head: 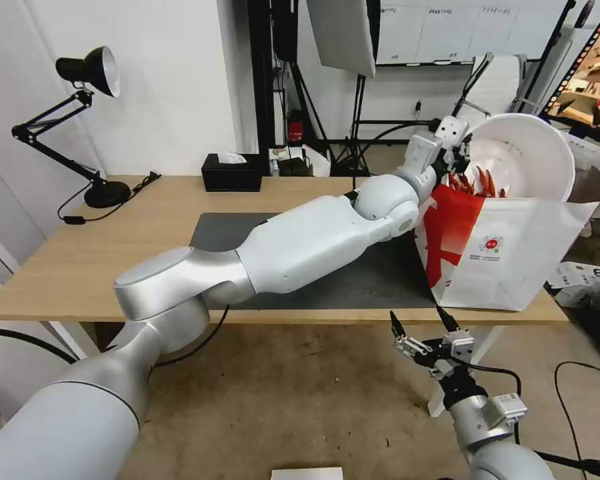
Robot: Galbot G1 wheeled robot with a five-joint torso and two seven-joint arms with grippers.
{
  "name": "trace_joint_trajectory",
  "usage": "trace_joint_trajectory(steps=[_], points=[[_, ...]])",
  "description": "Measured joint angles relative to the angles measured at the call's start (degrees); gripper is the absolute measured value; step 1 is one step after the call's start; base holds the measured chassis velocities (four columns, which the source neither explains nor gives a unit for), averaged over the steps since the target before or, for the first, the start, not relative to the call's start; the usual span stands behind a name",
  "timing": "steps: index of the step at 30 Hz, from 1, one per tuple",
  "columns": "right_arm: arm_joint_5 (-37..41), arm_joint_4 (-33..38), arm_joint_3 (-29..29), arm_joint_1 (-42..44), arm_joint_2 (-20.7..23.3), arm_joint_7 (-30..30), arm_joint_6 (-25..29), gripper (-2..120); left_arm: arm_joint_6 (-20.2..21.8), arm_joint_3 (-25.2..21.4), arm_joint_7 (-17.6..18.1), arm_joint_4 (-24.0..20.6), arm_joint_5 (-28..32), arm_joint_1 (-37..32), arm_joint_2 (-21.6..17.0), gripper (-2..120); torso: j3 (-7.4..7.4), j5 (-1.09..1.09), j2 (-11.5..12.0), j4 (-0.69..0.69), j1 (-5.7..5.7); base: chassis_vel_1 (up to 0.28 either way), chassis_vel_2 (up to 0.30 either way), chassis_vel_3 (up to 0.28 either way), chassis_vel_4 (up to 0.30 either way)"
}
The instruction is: Pick up the trash from the table and place it into the takeout bag.
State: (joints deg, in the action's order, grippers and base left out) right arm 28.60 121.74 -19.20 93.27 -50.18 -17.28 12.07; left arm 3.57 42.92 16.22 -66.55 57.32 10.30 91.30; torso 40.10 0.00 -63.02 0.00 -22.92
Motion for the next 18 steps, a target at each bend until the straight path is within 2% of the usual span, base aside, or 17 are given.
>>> trace_joint_trajectory(steps=[5, 7, 8, 10, 11, 13, 15, 16, 18], points=[[0.0, 0.0, 0.0, 0.0, 0.0, 0.0, 0.0, 100, -0.4, 0.6, -0.4, 0.0, -0.3, -0.5, 0.0, 1, 0.00, 0.00, 0.0, 0.00, 0.00, 0.000, 0.000, 0.000, 0.000], [0.0, 0.0, 0.0, 0.0, 0.0, 0.0, 0.0, 100, -0.6, 0.8, -0.4, -0.3, -0.6, -0.7, 0.0, 9, 0.00, 0.00, 0.0, 0.00, 0.00, 0.000, 0.000, 0.000, 0.000], [0.0, 0.0, 0.0, 0.0, 0.0, 0.0, 0.0, 100, -0.6, 0.8, -0.4, -0.3, -0.6, -0.7, 0.0, 9, 0.00, 0.00, 0.0, 0.00, 0.00, 0.000, 0.000, 0.000, 0.000], [0.0, 0.0, 0.0, 0.0, 0.0, 0.0, 0.0, 100, -1.1, 0.9, -0.4, -0.5, -0.6, -0.9, 0.0, 21, 0.00, 0.00, 0.0, 0.00, 0.01, 0.000, 0.000, 0.000, 0.000], [0.0, 0.0, 0.0, 0.0, 0.0, 0.0, 0.0, 100, -1.1, 0.9, -0.4, -0.5, -0.6, -0.9, 0.0, 21, 0.00, 0.00, 0.0, 0.00, 0.01, 0.000, 0.000, 0.000, 0.000], [0.0, 0.0, 0.0, 0.0, 0.0, 0.0, 0.0, 100, -1.2, 0.8, -0.2, -0.8, -0.5, -1.1, -0.1, 30, 0.00, 0.00, 0.0, 0.00, 0.00, 0.000, 0.000, 0.000, 0.000], [0.0, 0.0, 0.0, 0.0, 0.0, 0.0, 0.0, 100, -1.2, 0.5, 0.0, -1.0, -0.3, -1.3, -0.1, 34, 0.00, 0.00, 0.0, 0.00, 0.00, 0.000, 0.000, 0.000, 0.000], [0.0, 0.0, 0.0, 0.0, 0.0, 0.0, 0.0, 100, -1.2, 0.1, 0.8, -1.4, -0.1, -1.5, -0.1, 42, 0.00, 0.00, 0.0, 0.00, 0.00, 0.000, 0.000, 0.000, 0.000], [0.0, 0.0, 0.0, 0.0, 0.0, 0.0, 0.0, 100, -1.2, -0.1, 0.9, -1.6, 0.0, -1.5, -0.1, 43, 0.00, 0.00, 0.0, 0.00, 0.00, 0.000, 0.000, 0.000, 0.000]])
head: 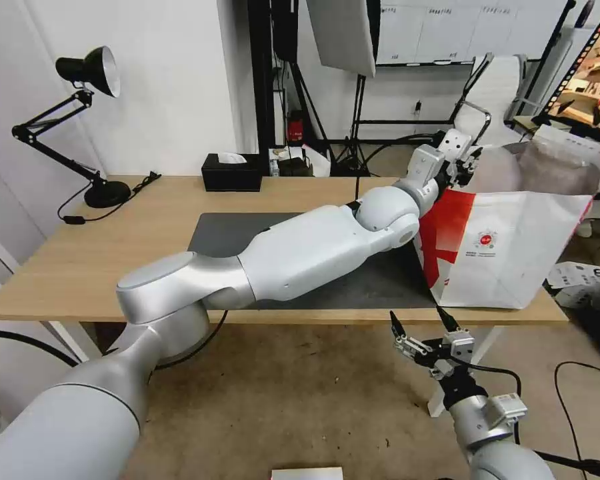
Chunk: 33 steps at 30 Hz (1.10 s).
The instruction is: Pick up the trash from the table and place it into the takeout bag.
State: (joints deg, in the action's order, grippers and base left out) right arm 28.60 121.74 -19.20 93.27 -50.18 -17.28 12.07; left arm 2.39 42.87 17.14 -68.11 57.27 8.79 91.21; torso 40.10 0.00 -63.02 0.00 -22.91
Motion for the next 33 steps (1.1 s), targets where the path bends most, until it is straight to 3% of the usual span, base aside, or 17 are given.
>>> trace_joint_trajectory(steps=[3, 8, 10, 12, 15, 20, 24, 26, 27, 30, 31, 33], points=[[0.0, 0.0, 0.0, 0.0, 0.0, 0.0, 0.0, 100, 0.1, -1.1, 1.0, -1.7, 0.3, -0.2, -0.5, 60, 0.00, 0.00, 0.0, 0.00, 0.00, 0.000, 0.000, 0.000, 0.000], [0.0, 0.0, 0.0, 0.0, 0.0, 0.0, 0.0, 100, 1.4, -1.9, 3.2, -6.6, 0.9, -0.7, -3.5, 74, 0.00, 0.00, 0.0, 0.03, 0.00, 0.000, 0.000, 0.000, 0.000], [0.0, 0.0, 0.0, 0.0, 0.0, 0.0, 0.0, 100, 2.8, -2.4, 5.0, -13.8, 1.7, -2.4, -9.4, 85, 0.00, 0.01, 0.0, -0.01, 0.00, 0.000, 0.000, 0.000, 0.000], [0.0, 0.0, 0.0, 0.0, 0.0, 0.0, 0.0, 100, 2.9, -2.6, 5.2, -15.2, 1.6, -3.1, -10.6, 88, 0.00, 0.01, 0.0, -0.03, 0.00, 0.000, 0.000, 0.000, 0.000], [0.0, 0.0, 0.0, 0.0, 0.0, 0.0, 0.0, 100, 3.1, -5.1, 6.2, -22.5, 1.0, -7.8, -16.6, 99, 0.00, 0.03, 0.0, -0.02, 0.00, 0.000, 0.000, 0.000, 0.000], [0.0, 0.0, 0.0, 0.0, 0.0, 0.0, 0.0, 100, 3.1, -11.0, 7.8, -32.5, -1.6, -18.0, -25.4, 100, 0.00, 0.04, 0.0, -0.02, 0.00, 0.000, 0.000, 0.000, 0.000], [0.0, 0.0, 0.0, 0.0, 0.0, 0.0, 0.0, 100, 3.0, -15.3, 7.9, -37.1, -4.8, -23.3, -29.5, 100, -0.01, 0.03, 0.0, 0.02, 0.00, 0.000, 0.000, 0.000, 0.000], [0.0, 0.0, 0.0, 0.0, 0.0, 0.0, 0.0, 100, 2.8, -21.1, 7.2, -42.1, -7.4, -29.5, -33.7, 100, 0.00, 0.02, 0.0, -0.02, 0.00, 0.000, 0.000, 0.000, 0.000], [0.0, 0.0, 0.0, 0.0, 0.0, 0.0, 0.0, 100, 2.8, -21.1, 7.2, -42.1, -7.4, -29.5, -33.7, 100, 0.00, 0.02, 0.0, -0.02, 0.00, 0.000, 0.000, 0.000, 0.000], [0.0, 0.0, 0.0, 0.0, 0.0, 0.0, 0.0, 100, 2.8, -28.9, 6.9, -47.4, -11.2, -39.0, -37.8, 100, 0.00, 0.03, 0.0, -0.01, 0.00, 0.000, 0.000, 0.000, 0.000], [0.0, 0.0, 0.0, 0.0, 0.0, 0.0, 0.0, 100, 2.8, -28.9, 6.9, -47.4, -11.2, -39.0, -37.8, 100, 0.00, 0.03, 0.0, -0.01, 0.00, 0.000, 0.000, 0.000, 0.000], [0.0, 0.0, 0.0, 0.0, 0.0, 0.0, 0.0, 100, 2.7, -33.3, 6.5, -49.8, -13.7, -44.5, -39.7, 100, 0.00, 0.04, 0.0, 0.00, 0.00, 0.000, 0.000, 0.000, 0.000]])
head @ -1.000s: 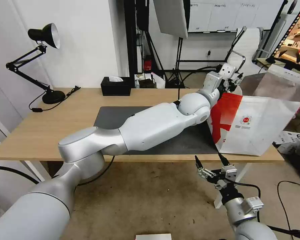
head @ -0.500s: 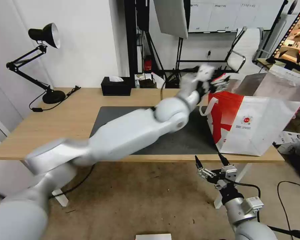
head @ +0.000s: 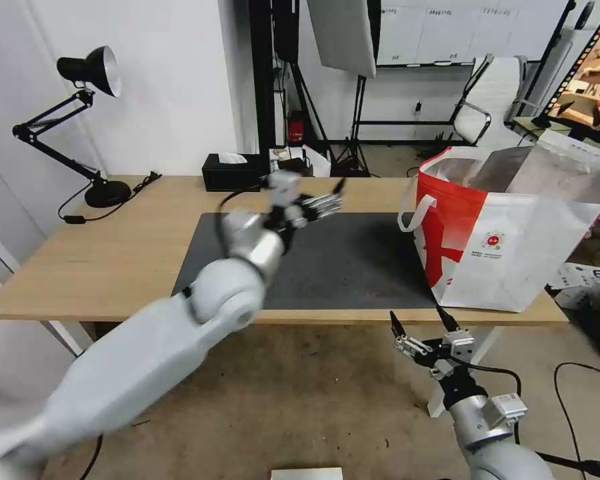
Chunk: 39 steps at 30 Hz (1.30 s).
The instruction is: Pick up the trash from the table and place it into the takeout bag.
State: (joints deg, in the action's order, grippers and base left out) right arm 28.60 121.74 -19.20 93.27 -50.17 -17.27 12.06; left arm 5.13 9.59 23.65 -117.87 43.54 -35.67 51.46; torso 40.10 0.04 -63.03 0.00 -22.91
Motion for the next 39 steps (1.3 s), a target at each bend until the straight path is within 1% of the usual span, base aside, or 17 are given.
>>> trace_joint_trajectory(steps=[1, 2, 4, 5, 6, 8, 11, 16, 17, 18, 19, 22, 23, 28, 29, 32, 39], points=[[0.0, 0.0, 0.0, 0.0, 0.0, 0.0, 0.0, 100, -0.7, -4.3, -0.7, -1.9, -2.1, -4.6, -1.7, 100, 0.00, -0.02, 0.0, 0.00, -0.01, 0.000, 0.000, 0.000, 0.000], [0.0, 0.0, 0.0, 0.0, 0.0, 0.0, 0.0, 100, -0.7, -4.3, -0.7, -1.9, -2.1, -4.6, -1.7, 100, 0.00, -0.02, 0.0, 0.00, -0.01, 0.000, 0.000, 0.000, 0.000], [0.0, 0.0, 0.0, 0.0, 0.0, 0.0, 0.0, 100, -1.1, -8.5, -1.3, -4.1, -3.6, -9.0, -3.1, 100, 0.00, -0.02, 0.0, 0.00, 0.00, 0.000, 0.000, 0.000, 0.000], [0.0, 0.0, 0.0, 0.0, 0.0, 0.0, 0.0, 100, -1.4, -12.8, -1.4, -6.5, -5.2, -13.8, -4.4, 100, 0.00, -0.02, 0.0, -0.01, 0.00, 0.000, 0.000, 0.000, 0.000], [0.0, 0.0, 0.0, 0.0, 0.0, 0.0, 0.0, 100, -1.4, -12.8, -1.4, -6.5, -5.2, -13.8, -4.4, 100, 0.00, -0.02, 0.0, -0.01, 0.00, 0.000, 0.000, 0.000, 0.000], [0.0, 0.0, 0.0, 0.0, 0.0, 0.0, 0.0, 100, -1.6, -16.4, -1.0, -8.8, -7.8, -19.8, -5.5, 100, -0.01, -0.03, 0.0, -0.01, 0.00, 0.000, 0.000, 0.000, 0.000], [0.0, 0.0, 0.0, 0.0, 0.0, 0.0, 0.0, 100, -1.8, -17.9, -0.2, -9.7, -10.9, -23.9, -5.6, 100, 0.00, -0.03, 0.0, -0.01, 0.00, 0.000, 0.000, 0.000, 0.000], [0.0, 0.0, 0.0, 0.0, 0.0, 0.0, 0.0, 100, -1.8, -19.2, 0.1, -10.4, -13.0, -27.2, -4.8, 100, 0.00, -0.03, 0.0, 0.01, 0.00, 0.000, 0.000, 0.000, 0.000], [0.0, 0.0, 0.0, 0.0, 0.0, 0.0, 0.0, 100, -1.7, -19.9, 0.1, -10.8, -13.6, -28.6, -4.2, 100, 0.00, -0.03, 0.0, 0.01, 0.00, 0.000, 0.000, 0.000, 0.000], [0.0, 0.0, 0.0, 0.0, 0.0, 0.0, 0.0, 100, -1.5, -22.0, 0.2, -11.7, -15.9, -33.3, -2.6, 100, 0.00, -0.04, 0.0, 0.02, 0.00, 0.000, 0.000, 0.000, 0.000], [0.0, 0.0, 0.0, 0.0, 0.0, 0.0, 0.0, 100, -1.5, -22.0, 0.2, -11.7, -15.9, -33.3, -2.6, 100, 0.00, -0.04, 0.0, 0.02, 0.00, 0.000, 0.000, 0.000, 0.000], [0.0, 0.0, 0.0, 0.0, 0.0, 0.0, 0.0, 100, -2.3, -26.1, 0.1, -12.1, -20.8, -43.4, 1.6, 100, 0.00, -0.04, 0.0, 0.00, 0.00, 0.000, 0.000, 0.000, 0.000], [0.0, 0.0, 0.0, 0.0, 0.0, 0.0, 0.0, 100, -2.3, -26.1, 0.1, -12.1, -20.8, -43.4, 1.6, 100, 0.00, -0.04, 0.0, 0.00, 0.00, 0.000, 0.000, 0.000, 0.000], [0.0, 0.0, 0.0, 0.0, 0.0, 0.0, 0.0, 100, -4.8, -27.9, 0.0, -11.0, -25.4, -52.4, 8.6, 100, 0.00, -0.05, 0.0, 0.00, 0.00, 0.000, 0.000, 0.000, 0.000], [0.0, 0.0, 0.0, 0.0, 0.0, 0.0, 0.0, 100, -4.8, -27.9, 0.0, -11.0, -25.4, -52.4, 8.6, 100, 0.00, -0.05, 0.0, 0.00, 0.00, 0.000, 0.000, 0.000, 0.000], [0.0, 0.0, 0.0, 0.0, 0.0, 0.0, 0.0, 100, -6.2, -28.3, -0.4, -9.5, -27.0, -55.4, 12.1, 100, 0.00, -0.05, 0.0, 0.00, 0.00, 0.000, 0.000, 0.000, 0.000], [0.0, 0.0, 0.0, 0.0, 0.0, 0.0, 0.0, 100, -5.9, -28.1, -0.7, -8.9, -26.2, -56.6, 14.1, 100, 0.00, -0.04, 0.0, 0.00, -0.01, 0.000, 0.000, 0.000, 0.000]])
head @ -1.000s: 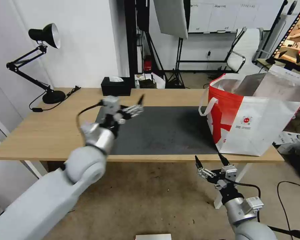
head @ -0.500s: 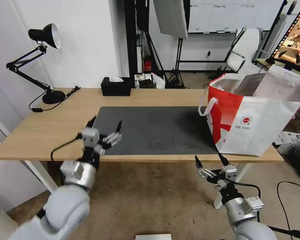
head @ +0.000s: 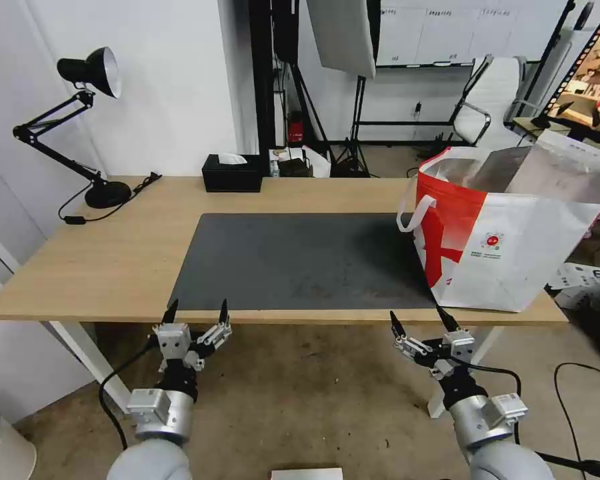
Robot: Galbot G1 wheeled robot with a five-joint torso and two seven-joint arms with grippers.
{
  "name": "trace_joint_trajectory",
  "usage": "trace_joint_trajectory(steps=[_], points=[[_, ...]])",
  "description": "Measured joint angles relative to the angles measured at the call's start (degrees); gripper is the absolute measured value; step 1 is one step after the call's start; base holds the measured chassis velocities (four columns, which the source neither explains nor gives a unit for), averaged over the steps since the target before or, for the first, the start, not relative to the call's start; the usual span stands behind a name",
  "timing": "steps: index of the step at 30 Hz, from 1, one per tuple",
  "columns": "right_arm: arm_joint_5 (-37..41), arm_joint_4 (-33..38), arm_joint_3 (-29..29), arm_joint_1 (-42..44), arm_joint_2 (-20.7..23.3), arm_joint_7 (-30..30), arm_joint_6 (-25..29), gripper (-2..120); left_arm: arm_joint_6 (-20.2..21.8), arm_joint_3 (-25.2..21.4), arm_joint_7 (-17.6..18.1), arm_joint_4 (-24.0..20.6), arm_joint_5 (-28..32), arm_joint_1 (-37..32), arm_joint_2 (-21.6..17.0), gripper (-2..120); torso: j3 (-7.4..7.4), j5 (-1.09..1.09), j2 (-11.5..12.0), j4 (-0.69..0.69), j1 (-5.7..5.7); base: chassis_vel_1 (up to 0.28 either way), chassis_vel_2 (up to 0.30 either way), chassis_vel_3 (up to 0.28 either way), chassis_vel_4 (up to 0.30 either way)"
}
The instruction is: Pick up the trash from the table and place it into the takeout bag.
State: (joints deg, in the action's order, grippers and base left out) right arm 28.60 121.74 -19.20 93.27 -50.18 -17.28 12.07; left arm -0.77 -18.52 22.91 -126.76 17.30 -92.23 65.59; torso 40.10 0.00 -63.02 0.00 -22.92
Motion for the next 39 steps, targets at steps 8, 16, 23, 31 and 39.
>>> trace_joint_trajectory(steps=[8, 16, 23, 31, 39], points=[[0.0, 0.0, 0.0, 0.0, 0.0, 0.0, 0.0, 100, 0.4, 0.0, 0.0, 0.0, 0.3, 0.3, -0.1, 100, 0.00, 0.00, 0.0, 0.00, 0.00, 0.000, 0.000, 0.000, 0.000], [0.0, 0.0, 0.0, 0.0, 0.0, 0.0, 0.0, 100, 0.5, 0.1, -0.1, 0.0, 0.4, 0.4, -0.2, 100, 0.00, 0.00, 0.0, 0.00, 0.00, 0.000, 0.000, 0.000, 0.000], [0.0, 0.0, 0.0, 0.0, 0.0, 0.0, 0.0, 100, 0.5, 0.1, -0.1, -0.1, 0.4, 0.5, -0.3, 100, 0.00, 0.00, 0.0, 0.00, 0.00, 0.000, 0.000, 0.000, 0.000], [0.0, 0.0, 0.0, 0.0, 0.0, 0.0, 0.0, 100, 0.5, 0.2, -0.1, -0.1, 0.4, 0.6, -0.3, 100, 0.00, 0.00, 0.0, 0.00, 0.00, 0.000, 0.000, 0.000, 0.000], [0.0, 0.0, 0.0, 0.0, 0.0, 0.0, 0.0, 100, 0.6, 0.2, -0.1, -0.1, 0.5, 0.6, -0.3, 100, 0.00, 0.01, 0.0, 0.00, 0.00, 0.000, 0.000, 0.000, 0.000]])
